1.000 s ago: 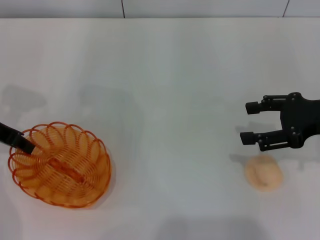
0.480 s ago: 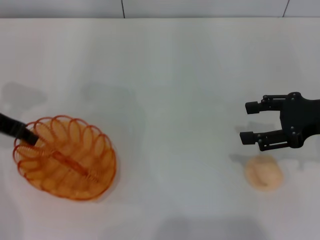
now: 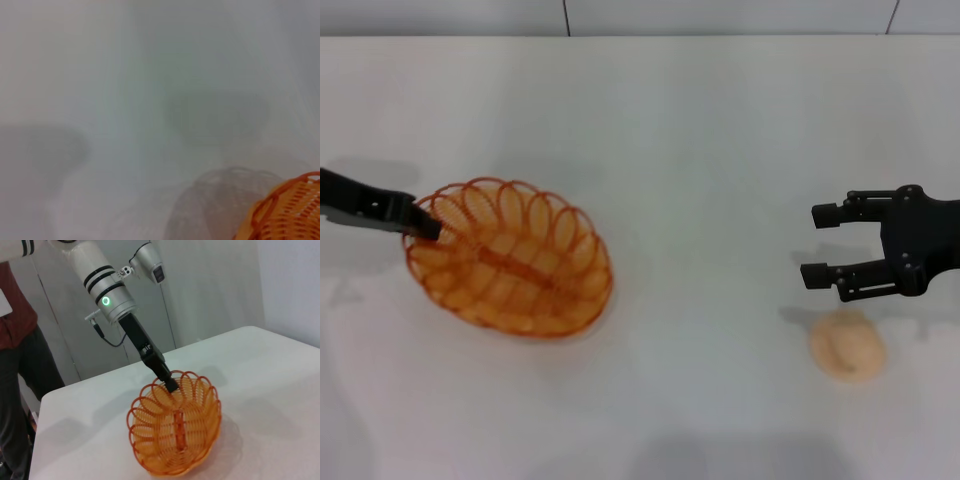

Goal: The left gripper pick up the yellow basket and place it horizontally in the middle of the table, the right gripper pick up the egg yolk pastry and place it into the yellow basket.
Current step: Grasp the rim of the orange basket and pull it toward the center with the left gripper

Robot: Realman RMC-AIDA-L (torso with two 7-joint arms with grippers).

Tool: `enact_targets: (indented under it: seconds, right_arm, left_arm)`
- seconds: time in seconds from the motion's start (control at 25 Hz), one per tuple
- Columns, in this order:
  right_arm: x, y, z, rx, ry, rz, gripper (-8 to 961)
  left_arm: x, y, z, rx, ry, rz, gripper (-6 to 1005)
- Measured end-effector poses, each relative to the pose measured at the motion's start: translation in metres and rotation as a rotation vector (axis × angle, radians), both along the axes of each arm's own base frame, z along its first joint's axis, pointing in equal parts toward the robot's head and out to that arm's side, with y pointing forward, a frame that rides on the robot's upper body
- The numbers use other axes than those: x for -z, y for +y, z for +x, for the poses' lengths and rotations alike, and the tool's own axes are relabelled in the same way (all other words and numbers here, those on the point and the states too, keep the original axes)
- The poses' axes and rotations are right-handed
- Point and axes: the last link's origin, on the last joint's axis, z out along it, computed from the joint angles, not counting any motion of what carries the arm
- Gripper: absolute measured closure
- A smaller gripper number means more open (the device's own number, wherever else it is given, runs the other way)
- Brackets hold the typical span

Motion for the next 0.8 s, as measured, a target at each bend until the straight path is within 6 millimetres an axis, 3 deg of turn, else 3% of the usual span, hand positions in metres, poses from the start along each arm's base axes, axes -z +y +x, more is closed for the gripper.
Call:
enact_targets:
  seconds: [0.24, 0.8]
  right_arm:
    - [-0.004, 0.001, 0.000, 0.008, 0.017, 0.013, 142]
    - [-0.005, 0.000, -0.005, -0.007, 0.036, -0.001, 142]
  left_arm:
    - [0.013, 0.005, 0.013, -0.015, -0.072, 0.028, 910]
    - [0.019, 0.012, 0.029, -0.229, -0.253, 0.113, 913]
